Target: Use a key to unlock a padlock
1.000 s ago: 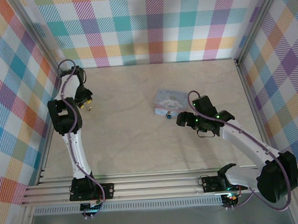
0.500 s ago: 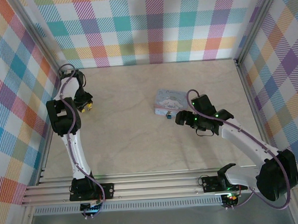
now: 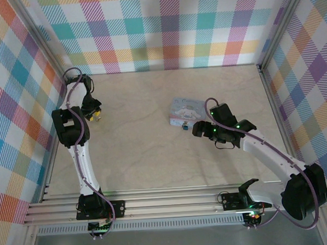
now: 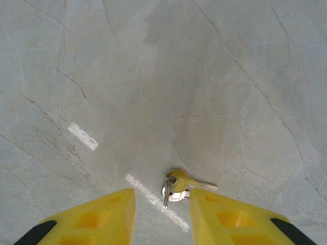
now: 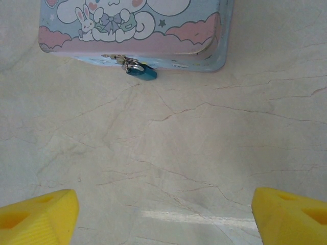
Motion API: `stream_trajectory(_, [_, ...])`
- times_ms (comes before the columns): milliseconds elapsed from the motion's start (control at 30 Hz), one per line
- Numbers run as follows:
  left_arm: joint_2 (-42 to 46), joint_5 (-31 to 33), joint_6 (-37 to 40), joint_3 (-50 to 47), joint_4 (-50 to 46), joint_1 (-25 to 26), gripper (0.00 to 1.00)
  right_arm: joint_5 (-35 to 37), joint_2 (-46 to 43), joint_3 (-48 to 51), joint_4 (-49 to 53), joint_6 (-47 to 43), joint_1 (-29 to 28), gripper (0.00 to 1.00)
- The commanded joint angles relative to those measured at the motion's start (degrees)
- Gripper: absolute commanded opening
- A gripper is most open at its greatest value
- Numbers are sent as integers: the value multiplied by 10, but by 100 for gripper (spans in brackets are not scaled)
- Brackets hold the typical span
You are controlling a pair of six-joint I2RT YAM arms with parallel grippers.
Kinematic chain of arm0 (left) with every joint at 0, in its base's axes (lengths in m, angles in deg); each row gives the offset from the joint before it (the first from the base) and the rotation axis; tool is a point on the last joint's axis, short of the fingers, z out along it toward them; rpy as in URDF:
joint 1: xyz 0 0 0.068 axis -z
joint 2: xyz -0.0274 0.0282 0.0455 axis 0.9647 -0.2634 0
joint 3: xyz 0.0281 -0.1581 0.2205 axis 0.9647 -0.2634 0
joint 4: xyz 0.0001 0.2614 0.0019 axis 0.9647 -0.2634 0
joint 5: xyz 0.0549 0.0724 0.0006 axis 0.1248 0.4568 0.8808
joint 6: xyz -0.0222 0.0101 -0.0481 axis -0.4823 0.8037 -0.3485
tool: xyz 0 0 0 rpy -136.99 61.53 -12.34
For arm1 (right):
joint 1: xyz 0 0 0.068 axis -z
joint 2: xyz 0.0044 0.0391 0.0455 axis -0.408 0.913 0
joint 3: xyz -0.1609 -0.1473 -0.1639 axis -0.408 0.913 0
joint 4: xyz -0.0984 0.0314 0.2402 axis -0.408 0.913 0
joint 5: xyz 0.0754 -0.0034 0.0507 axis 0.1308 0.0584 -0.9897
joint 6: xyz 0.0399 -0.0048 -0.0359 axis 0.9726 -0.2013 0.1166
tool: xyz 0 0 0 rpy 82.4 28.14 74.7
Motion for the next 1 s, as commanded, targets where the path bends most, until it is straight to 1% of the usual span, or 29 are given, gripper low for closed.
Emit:
stream_trajectory(0, [-6,17,-26,15,-40,1,33,6,-23,-2,-4,5,-4,88])
stream_trajectory(67, [-12,21,-32,27,-52,3,30,9,-33,3,-3,5,-4,88])
stream_trajectory(133, [-22,21,-35,46,-71,4,30,14,-42,7,1,3,-4,88])
stream_trajectory(300, [-39,31,-59,80,-109,16,30,26,-73,12,11,-5,-4,88])
stream_trajectory(400, [-52,60,-96,110,-138,27,32,33,-90,15,17,-11,-5,88])
stream_trajectory(500, [-72,76,-131,150,-169,36,34,38,-105,15,28,-17,-4,88])
stream_trajectory(667, [-100,91,-151,203,-203,53,32,52,-137,26,42,-22,-4,89])
stream_trajectory(733, [-108,96,-155,220,-221,56,33,57,-149,28,48,-25,-4,89])
stream_trajectory(833, [-100,89,-148,201,-212,57,39,66,-166,32,55,-30,-4,89])
stream_trajectory(900, [-77,76,-133,155,-181,56,43,74,-174,36,58,-35,-4,89])
stream_trajectory(967, [-43,78,-134,90,-144,55,43,78,-178,37,61,-39,-4,89])
